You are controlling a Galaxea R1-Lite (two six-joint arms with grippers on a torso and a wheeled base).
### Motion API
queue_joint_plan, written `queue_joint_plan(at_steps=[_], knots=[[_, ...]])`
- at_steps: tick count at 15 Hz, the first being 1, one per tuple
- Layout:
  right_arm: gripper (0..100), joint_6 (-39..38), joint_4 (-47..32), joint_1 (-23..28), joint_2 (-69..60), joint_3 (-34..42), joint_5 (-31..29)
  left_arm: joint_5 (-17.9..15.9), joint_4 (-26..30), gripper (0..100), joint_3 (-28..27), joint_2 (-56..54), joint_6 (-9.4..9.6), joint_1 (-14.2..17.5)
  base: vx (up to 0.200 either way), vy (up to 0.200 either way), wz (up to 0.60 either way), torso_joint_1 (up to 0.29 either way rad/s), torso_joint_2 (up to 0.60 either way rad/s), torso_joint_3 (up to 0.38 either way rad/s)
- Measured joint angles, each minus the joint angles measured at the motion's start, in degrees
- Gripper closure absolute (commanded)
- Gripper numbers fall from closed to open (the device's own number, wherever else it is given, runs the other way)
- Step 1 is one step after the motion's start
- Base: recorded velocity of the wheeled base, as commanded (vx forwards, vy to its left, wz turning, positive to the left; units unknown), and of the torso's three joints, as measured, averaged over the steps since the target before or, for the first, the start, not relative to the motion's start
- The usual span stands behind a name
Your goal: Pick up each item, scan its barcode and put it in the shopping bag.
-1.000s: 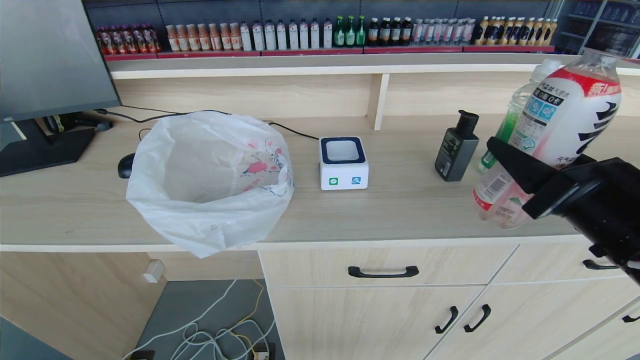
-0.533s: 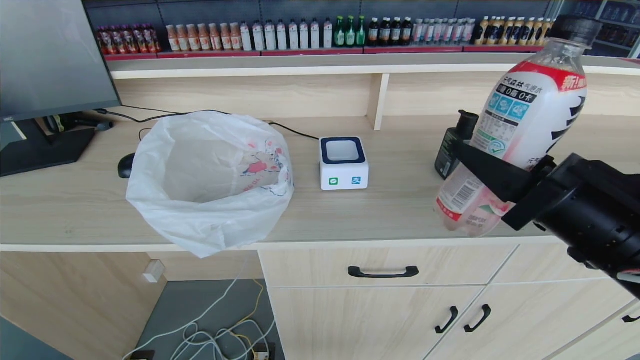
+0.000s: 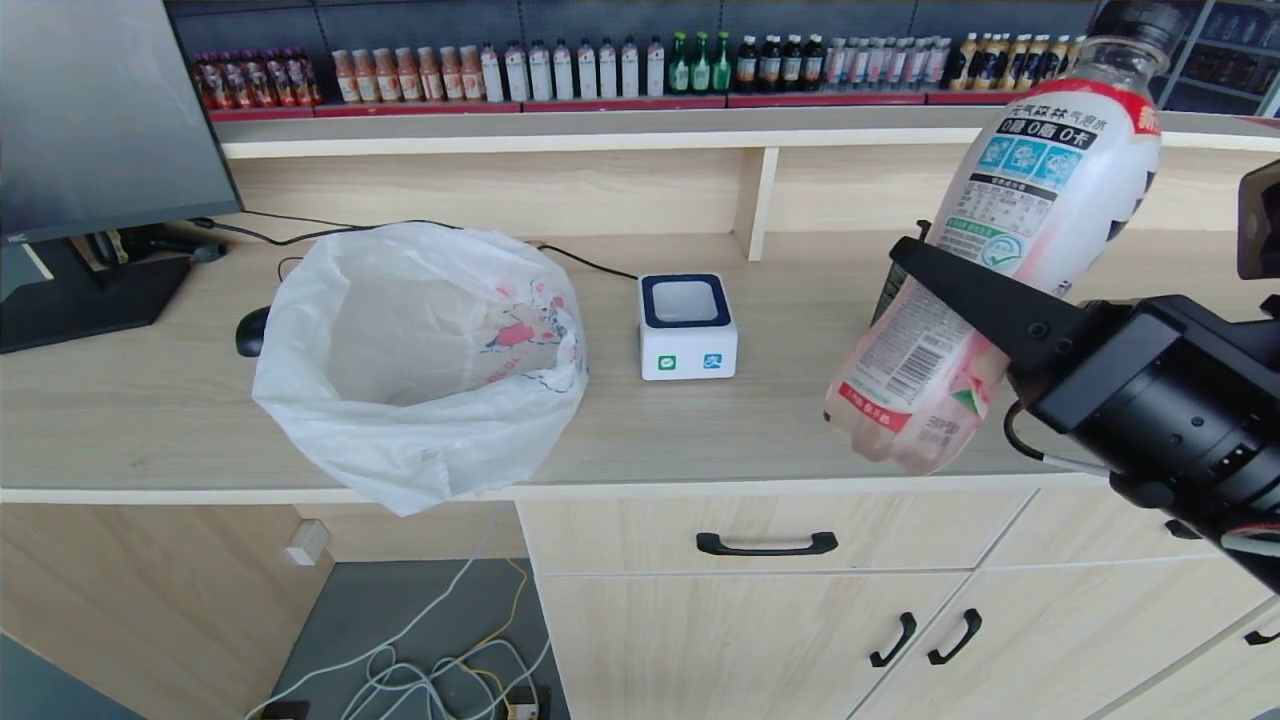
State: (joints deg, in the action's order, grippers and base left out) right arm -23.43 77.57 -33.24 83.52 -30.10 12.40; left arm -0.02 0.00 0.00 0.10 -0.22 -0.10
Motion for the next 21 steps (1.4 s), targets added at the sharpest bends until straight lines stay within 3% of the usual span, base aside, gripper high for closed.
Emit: queue_joint_plan(at_steps=[6, 12, 15, 21], knots=[[100, -2.2, 5.8, -0.4, 1.2, 2.1, 11.0, 0.0, 0.0, 0, 0.0, 0.0, 0.0, 0.0, 0.0, 0.0, 0.0, 0.0, 0.0, 0.0], [100, -5.2, 5.9, -6.2, 1.3, 1.5, 11.4, 0.0, 0.0, 0, 0.0, 0.0, -0.02, 0.0, 0.0, 0.0, 0.0, 0.0, 0.0, 0.0], [100, -10.4, 7.4, -7.4, 1.6, -0.2, 11.4, 0.0, 0.0, 0, 0.0, 0.0, -0.02, 0.0, 0.0, 0.0, 0.0, 0.0, 0.0, 0.0], [100, -10.8, 7.3, -9.1, 2.9, -3.0, 12.3, 0.0, 0.0, 0, 0.0, 0.0, -0.02, 0.0, 0.0, 0.0, 0.0, 0.0, 0.0, 0.0]])
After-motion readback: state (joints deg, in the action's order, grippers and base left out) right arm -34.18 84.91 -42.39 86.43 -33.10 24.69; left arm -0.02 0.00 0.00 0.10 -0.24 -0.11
